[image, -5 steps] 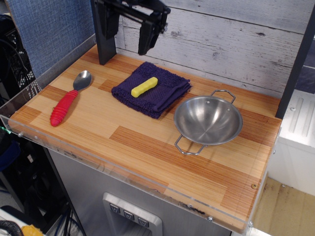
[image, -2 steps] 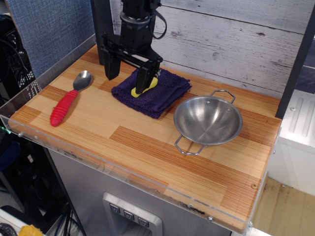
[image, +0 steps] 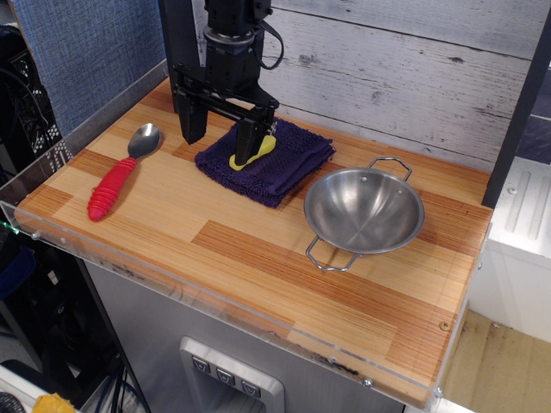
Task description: Move the object from the blue cloth and put it in the bowl
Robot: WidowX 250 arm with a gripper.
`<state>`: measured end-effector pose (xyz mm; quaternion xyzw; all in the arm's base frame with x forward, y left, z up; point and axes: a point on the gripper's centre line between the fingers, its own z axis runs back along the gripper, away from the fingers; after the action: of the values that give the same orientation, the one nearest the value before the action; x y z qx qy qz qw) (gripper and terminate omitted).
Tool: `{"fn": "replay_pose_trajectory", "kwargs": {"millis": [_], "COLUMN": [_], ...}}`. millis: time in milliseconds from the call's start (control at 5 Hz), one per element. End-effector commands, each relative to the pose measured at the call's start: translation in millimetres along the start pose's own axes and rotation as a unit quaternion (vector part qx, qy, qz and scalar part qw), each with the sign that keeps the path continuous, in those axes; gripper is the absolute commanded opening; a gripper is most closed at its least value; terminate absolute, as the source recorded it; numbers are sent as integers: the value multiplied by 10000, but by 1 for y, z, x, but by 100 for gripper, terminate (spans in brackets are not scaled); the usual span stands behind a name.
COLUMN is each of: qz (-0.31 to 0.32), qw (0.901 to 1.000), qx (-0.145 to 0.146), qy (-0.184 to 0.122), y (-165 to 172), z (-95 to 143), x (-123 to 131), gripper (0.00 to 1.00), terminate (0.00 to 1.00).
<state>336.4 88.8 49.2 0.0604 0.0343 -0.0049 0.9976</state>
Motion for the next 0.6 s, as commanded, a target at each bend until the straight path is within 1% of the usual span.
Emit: {"fn": "replay_pose_trajectory", "kwargs": {"millis": [0,200,400], "qz": [146,151,99], "qw": [9987,9983,9988], "qx": [-271,-315,-250], "qy": [-403,-459,-416], "y": [-1,-6,-13], "z": [14,12,5], "x": [17,22,27], "gripper": [100,100,100], "terminate": [0,0,0]}}
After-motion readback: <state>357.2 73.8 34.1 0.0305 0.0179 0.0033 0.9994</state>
